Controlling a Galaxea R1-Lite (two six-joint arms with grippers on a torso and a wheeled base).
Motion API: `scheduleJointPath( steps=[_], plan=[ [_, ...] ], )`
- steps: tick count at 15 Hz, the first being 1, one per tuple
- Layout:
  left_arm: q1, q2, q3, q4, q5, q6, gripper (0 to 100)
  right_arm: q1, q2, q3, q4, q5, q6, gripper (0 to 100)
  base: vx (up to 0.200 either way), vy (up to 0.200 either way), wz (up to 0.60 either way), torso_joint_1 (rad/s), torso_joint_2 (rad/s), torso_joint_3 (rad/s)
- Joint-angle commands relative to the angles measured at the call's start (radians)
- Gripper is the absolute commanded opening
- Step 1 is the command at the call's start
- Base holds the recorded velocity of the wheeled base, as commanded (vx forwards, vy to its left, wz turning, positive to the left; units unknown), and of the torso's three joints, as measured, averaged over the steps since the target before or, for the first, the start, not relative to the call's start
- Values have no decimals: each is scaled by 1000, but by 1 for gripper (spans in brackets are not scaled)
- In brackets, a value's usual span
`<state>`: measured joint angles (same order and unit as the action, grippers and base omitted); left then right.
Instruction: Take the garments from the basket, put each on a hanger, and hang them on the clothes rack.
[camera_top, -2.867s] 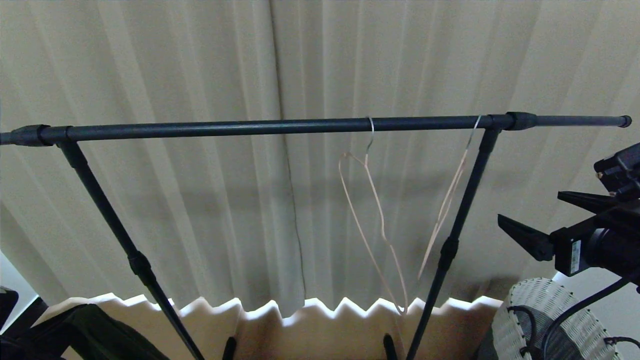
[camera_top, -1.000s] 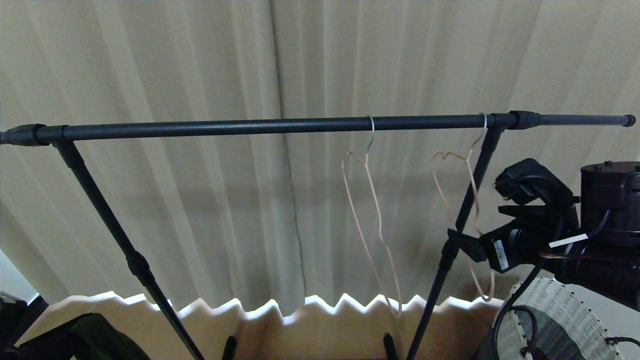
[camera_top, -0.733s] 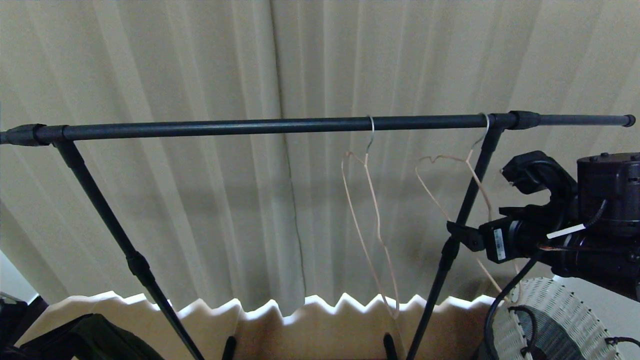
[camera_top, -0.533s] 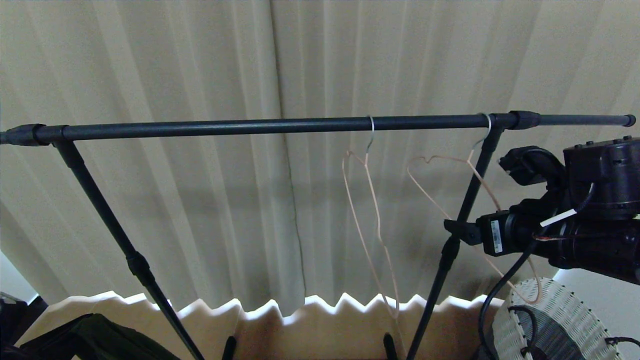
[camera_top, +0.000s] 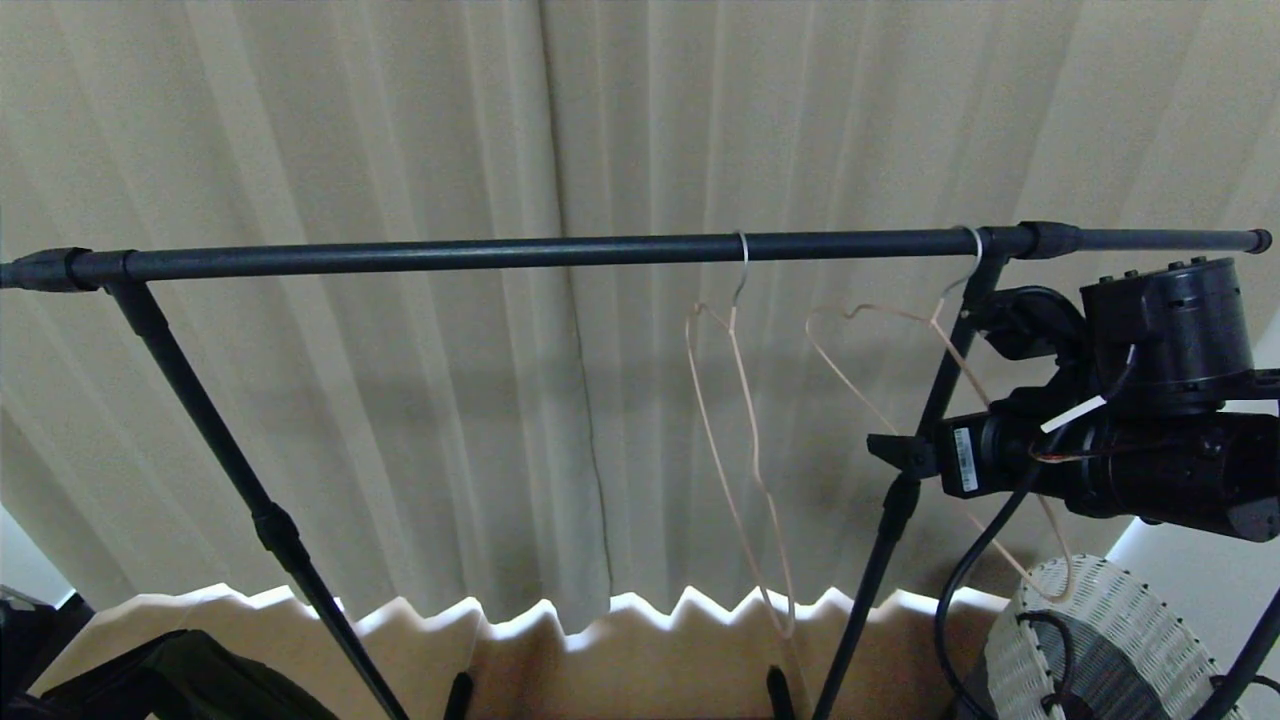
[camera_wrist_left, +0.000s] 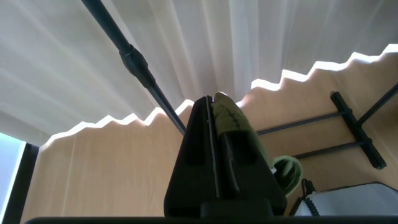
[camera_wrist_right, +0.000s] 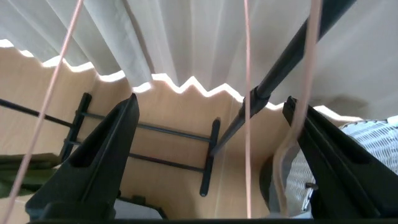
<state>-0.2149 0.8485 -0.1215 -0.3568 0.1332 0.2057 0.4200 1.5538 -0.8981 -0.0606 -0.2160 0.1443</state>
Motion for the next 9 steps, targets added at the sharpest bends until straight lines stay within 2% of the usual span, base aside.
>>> scheduleJointPath(
  steps=[1,9],
  plan=[
    [0,1,-1,-1,0,0,0,-1,11,2,-2,-2,0,100,0,0,0,0,0,0],
    [2,3,-3,-1,0,0,0,-26,25,7,-2,-11,0,100,0,0,0,0,0,0]
  ],
)
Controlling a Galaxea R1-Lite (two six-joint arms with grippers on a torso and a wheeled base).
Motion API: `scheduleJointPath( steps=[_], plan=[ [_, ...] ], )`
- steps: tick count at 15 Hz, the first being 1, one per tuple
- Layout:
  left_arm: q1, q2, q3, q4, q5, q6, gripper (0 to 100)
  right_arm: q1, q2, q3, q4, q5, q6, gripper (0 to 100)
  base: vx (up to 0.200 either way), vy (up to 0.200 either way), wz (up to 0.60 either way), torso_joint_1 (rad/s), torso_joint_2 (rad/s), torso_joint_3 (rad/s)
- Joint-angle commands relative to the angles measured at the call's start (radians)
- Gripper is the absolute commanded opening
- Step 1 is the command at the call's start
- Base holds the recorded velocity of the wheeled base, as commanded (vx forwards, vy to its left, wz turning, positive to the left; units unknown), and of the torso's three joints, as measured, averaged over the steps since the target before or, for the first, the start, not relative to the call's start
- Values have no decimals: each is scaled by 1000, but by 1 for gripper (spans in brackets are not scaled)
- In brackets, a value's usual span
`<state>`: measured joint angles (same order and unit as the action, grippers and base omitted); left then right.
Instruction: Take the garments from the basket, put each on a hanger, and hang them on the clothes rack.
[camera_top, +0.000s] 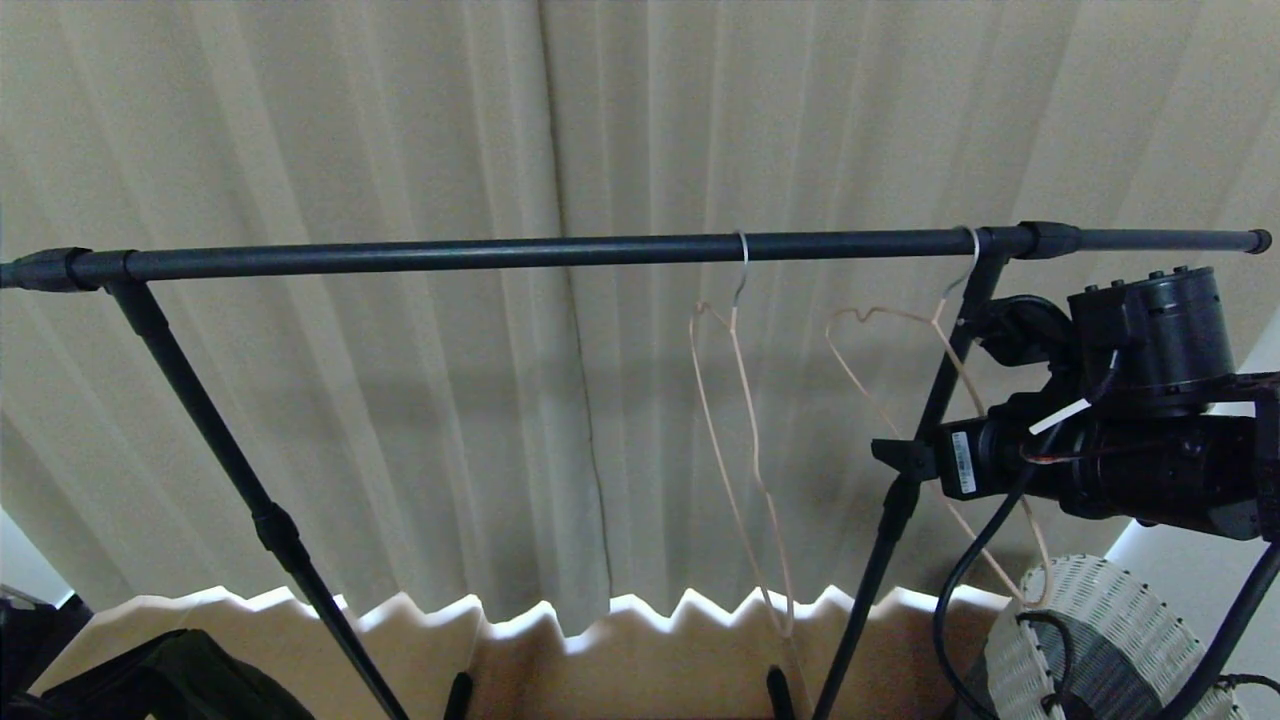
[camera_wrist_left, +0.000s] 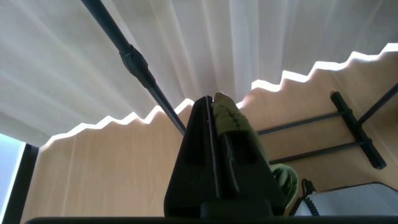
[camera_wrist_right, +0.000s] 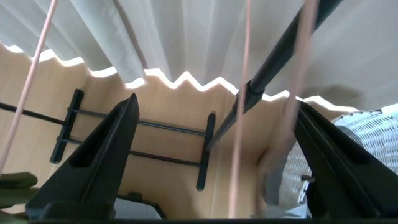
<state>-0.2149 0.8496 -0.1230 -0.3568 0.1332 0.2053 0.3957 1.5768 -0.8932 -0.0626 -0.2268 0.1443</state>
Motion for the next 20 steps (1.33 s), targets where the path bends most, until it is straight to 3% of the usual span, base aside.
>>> scheduleJointPath(
  steps=[1,2,3,20],
  plan=[
    [0,2,-1,-1,0,0,0,-3,6,3,0,0,0,100,0,0,0,0,0,0],
    [0,2,-1,-1,0,0,0,-11,11,5,0,-2,0,100,0,0,0,0,0,0],
    [2,2,-1,-1,0,0,0,-15,14,5,0,-2,0,0,0,0,0,0,0,0],
    [2,0,-4,-1,0,0,0,-38,-40,0,-16,6,-5,0,0,0,0,0,0,0]
  ],
)
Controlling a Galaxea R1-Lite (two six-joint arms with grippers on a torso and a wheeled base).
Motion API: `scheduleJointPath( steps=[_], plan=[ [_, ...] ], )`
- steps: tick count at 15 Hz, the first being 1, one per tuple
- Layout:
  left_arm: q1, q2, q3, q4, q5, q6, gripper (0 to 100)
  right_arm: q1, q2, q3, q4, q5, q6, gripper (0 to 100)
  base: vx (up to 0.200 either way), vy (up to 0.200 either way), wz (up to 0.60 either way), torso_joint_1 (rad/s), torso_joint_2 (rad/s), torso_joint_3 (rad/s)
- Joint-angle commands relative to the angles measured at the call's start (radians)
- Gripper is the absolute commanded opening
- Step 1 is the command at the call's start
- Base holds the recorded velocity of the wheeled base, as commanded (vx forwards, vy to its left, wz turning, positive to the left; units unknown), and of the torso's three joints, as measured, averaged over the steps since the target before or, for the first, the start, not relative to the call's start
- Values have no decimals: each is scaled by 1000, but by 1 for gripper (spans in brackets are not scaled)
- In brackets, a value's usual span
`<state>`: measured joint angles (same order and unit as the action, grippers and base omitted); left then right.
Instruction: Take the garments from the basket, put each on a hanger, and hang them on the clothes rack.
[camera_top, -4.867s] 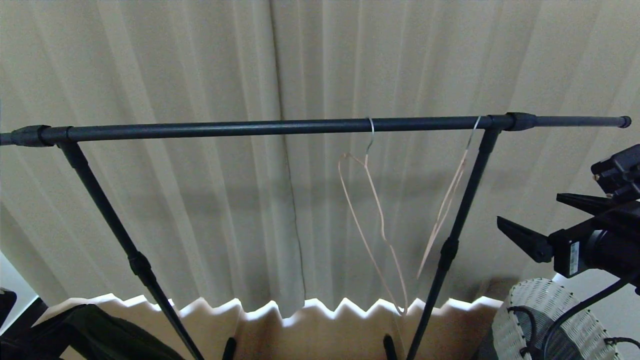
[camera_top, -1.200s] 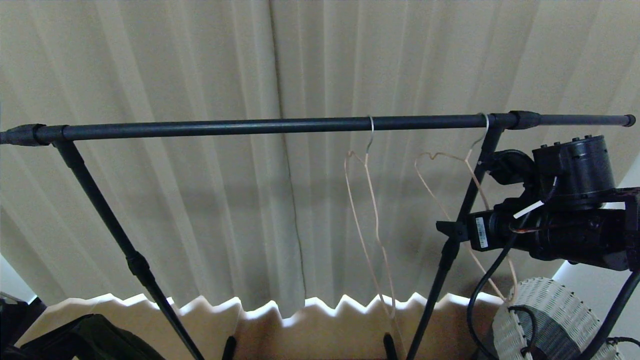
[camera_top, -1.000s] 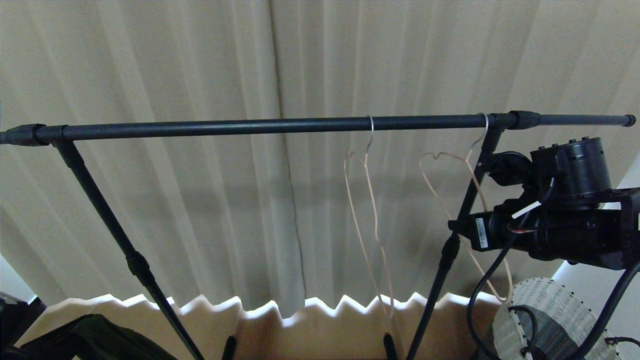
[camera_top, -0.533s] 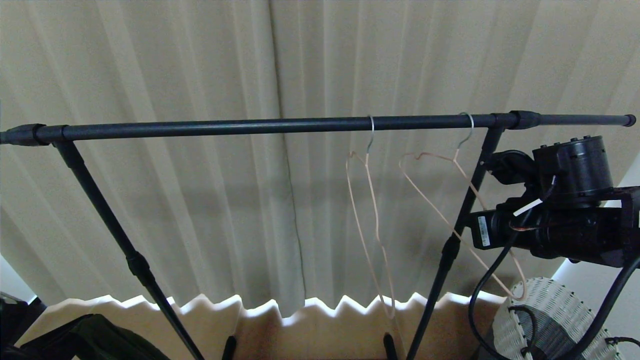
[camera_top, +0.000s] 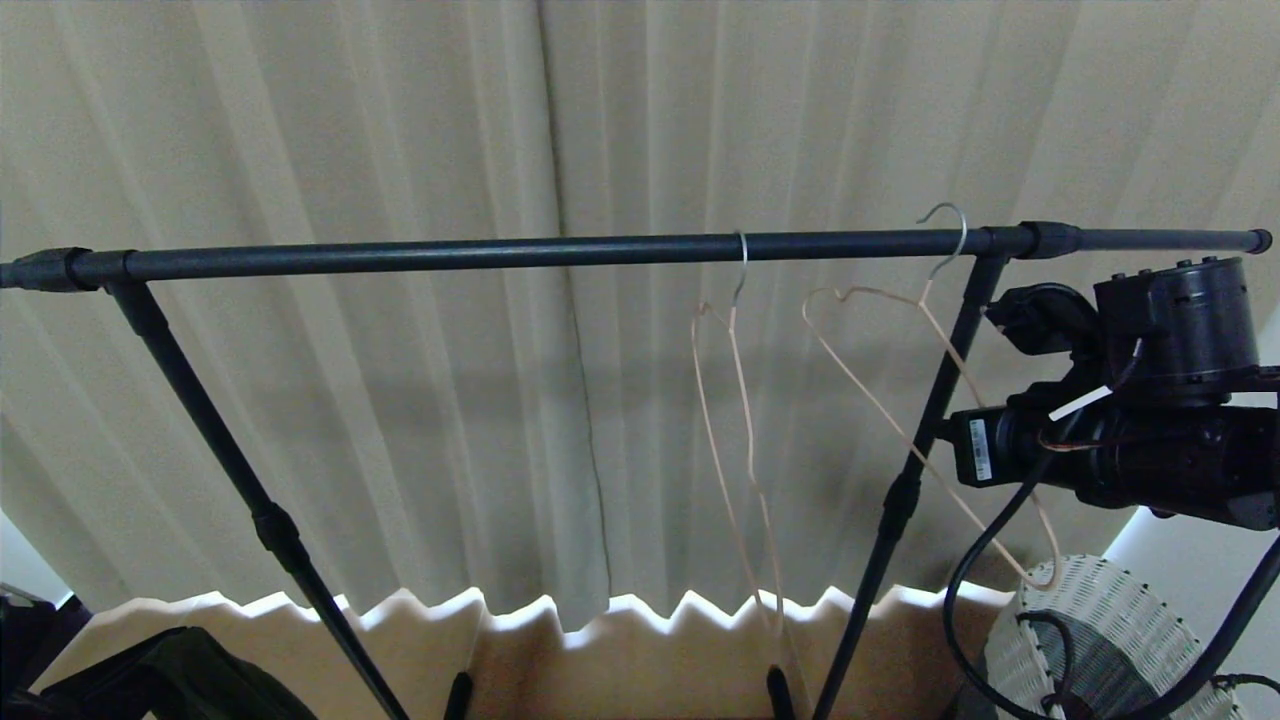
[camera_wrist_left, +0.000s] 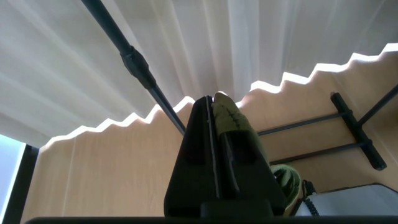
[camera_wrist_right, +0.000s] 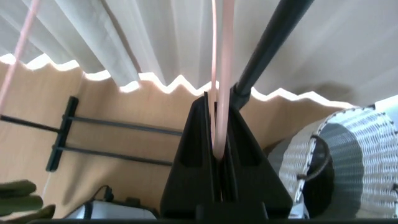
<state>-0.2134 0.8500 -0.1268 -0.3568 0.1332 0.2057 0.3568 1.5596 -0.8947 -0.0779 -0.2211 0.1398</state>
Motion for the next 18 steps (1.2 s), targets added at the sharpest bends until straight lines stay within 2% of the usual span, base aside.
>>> scheduleJointPath(
  steps=[1,3,6,12,15,18],
  plan=[
    [0,0,-1,-1,0,0,0,1,-23,2,0,0,0,0,0,0,0,0,0,0],
    [2,-2,-1,-1,0,0,0,1,-78,30,1,-1,-2,0,0,0,0,0,0,0],
    [2,0,-8,-2,0,0,0,4,-184,105,4,0,-46,0,0,0,0,0,0,0],
    [8,-2,-10,-2,0,-2,0,16,-323,194,13,0,-54,0,0,0,0,0,0,0],
    [8,3,-10,-39,0,-3,0,33,-412,264,1,3,-147,0,0,0,0,0,0,0],
    [9,3,-8,-44,2,0,0,47,-452,306,7,3,-154,0,0,0,0,0,0,0]
  ],
)
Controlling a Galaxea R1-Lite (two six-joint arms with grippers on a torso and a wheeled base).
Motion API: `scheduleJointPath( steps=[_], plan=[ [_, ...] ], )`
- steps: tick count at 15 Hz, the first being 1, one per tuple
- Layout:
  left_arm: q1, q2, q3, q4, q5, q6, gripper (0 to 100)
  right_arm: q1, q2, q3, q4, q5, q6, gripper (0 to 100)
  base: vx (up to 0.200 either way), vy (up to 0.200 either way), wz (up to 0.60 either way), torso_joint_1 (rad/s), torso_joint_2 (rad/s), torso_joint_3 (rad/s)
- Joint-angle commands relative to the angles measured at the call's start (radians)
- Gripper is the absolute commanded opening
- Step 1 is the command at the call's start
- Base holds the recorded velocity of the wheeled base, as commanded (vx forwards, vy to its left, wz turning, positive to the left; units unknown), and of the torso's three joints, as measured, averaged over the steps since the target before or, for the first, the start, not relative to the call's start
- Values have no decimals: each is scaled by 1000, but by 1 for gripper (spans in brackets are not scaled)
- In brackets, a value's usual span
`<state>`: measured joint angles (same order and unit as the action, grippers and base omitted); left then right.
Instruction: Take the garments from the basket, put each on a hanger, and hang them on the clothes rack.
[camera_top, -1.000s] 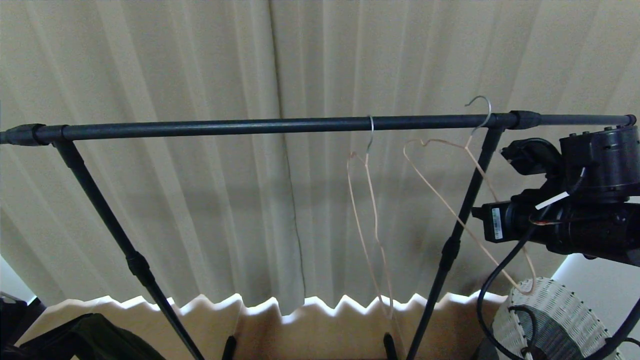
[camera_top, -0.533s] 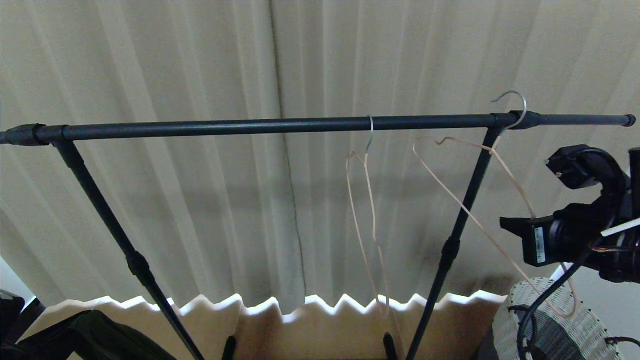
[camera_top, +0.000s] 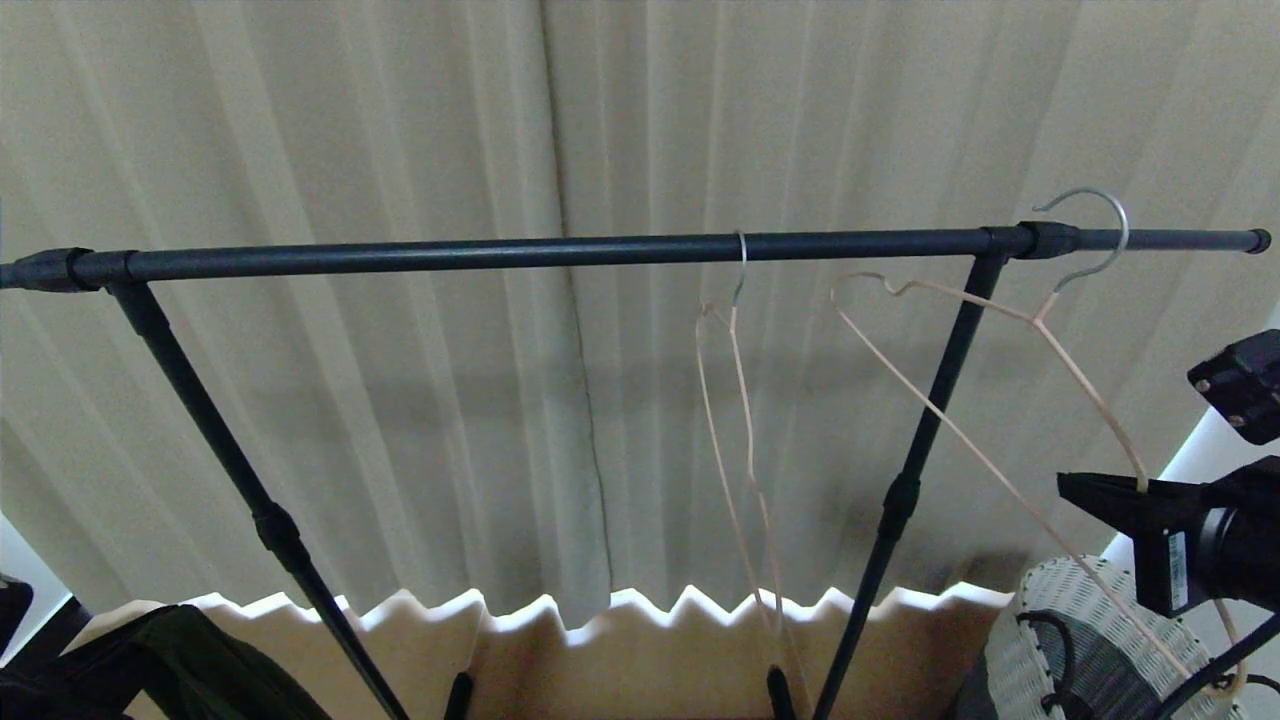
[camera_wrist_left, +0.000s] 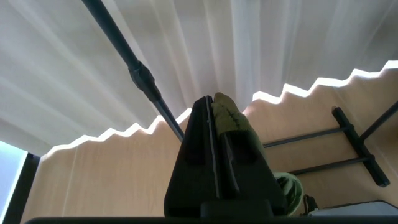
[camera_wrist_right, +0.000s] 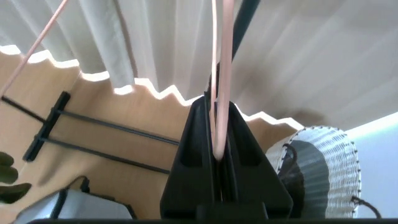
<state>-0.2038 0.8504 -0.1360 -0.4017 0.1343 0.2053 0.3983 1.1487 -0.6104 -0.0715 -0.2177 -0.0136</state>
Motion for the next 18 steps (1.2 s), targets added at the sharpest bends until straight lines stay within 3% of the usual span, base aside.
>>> scheduleJointPath(
  steps=[1,4,11,18],
  plan=[
    [0,6,1,1,1,-1,0,5,-41,34,2,1,0,0,0,0,0,0,0,0],
    [0,6,-1,0,1,0,0,10,-37,86,-7,0,0,0,-133,0,0,2,0,2],
    [0,7,4,1,1,-4,0,22,-38,100,-7,0,1,0,-200,0,0,1,2,4],
    [1,15,4,3,1,-3,0,22,-34,141,-8,1,4,0,0,0,0,0,0,0]
  ],
)
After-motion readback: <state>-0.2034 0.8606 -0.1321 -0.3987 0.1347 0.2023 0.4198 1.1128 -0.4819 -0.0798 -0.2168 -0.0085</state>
